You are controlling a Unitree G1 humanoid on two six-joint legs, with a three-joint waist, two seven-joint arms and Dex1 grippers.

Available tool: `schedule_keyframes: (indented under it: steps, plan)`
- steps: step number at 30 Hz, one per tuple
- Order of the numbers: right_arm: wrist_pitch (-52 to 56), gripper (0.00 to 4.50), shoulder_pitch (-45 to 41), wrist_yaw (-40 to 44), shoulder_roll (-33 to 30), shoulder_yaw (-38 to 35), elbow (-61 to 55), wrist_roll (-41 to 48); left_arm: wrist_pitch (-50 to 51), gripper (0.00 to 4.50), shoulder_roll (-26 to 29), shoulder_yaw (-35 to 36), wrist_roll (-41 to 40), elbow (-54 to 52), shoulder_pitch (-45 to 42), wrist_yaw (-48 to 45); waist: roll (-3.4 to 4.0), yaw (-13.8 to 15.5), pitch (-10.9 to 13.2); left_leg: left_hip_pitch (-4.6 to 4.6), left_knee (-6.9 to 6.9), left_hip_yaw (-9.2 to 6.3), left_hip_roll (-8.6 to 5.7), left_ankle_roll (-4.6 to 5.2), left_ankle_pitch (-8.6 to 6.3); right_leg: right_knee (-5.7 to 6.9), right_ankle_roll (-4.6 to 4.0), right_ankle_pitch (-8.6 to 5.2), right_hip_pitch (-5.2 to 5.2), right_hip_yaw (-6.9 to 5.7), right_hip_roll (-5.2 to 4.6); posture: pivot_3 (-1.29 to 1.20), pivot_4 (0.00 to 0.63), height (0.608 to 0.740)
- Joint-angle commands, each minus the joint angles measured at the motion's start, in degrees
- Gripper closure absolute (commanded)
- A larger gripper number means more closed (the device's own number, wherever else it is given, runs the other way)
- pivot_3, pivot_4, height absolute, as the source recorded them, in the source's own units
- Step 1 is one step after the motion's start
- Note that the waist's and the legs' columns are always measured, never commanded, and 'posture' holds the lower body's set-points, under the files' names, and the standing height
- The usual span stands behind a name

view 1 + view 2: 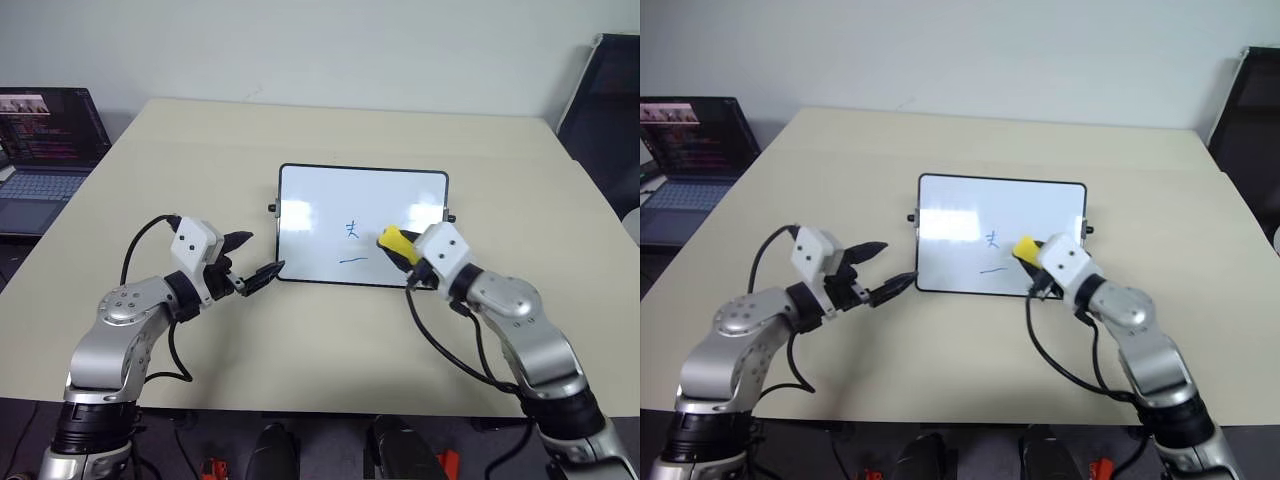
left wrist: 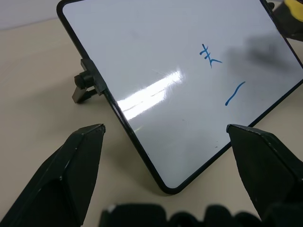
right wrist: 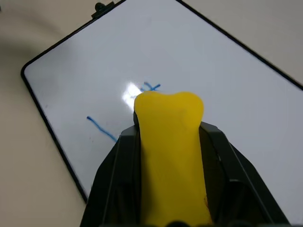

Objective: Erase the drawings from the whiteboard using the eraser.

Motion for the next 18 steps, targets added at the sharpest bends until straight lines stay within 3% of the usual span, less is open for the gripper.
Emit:
schedule_keyframes:
  steps: [1,8,18]
  plan:
    - [-3.00,3.20,-6.06,-2.46,1.33,2.51,4.51,-4.65,-1.58,0.00,0.80,-0.93,0.82,-0.17,-1.76,-1.12,0.00,0.02,0.00,0.00,0.00,0.00,0.00,0.00,0.00,0.00,0.04,0.03,0.00,0.00,0.00,0.00,0.150,0.740]
    - [-4.70,3.20,-14.61,-5.12,4.60,6.96,18.31,-11.14,-2.29,0.00,0.96,-3.03,1.10,-0.40,-2.07,-3.69,0.01,0.02,0.00,-0.01,-0.04,-0.01,0.01,0.00,0.00,0.00,0.26,0.18,0.00,-0.04,0.00,0.00,0.150,0.740]
    - [-7.35,3.20,-11.14,5.80,-2.18,14.51,19.07,-16.10,-2.67,0.00,1.22,-3.62,1.08,-0.86,-1.28,-5.39,0.00,0.11,0.00,0.03,0.02,-0.06,0.00,0.01,0.01,0.02,0.20,0.11,0.08,-0.09,0.00,0.00,0.150,0.740]
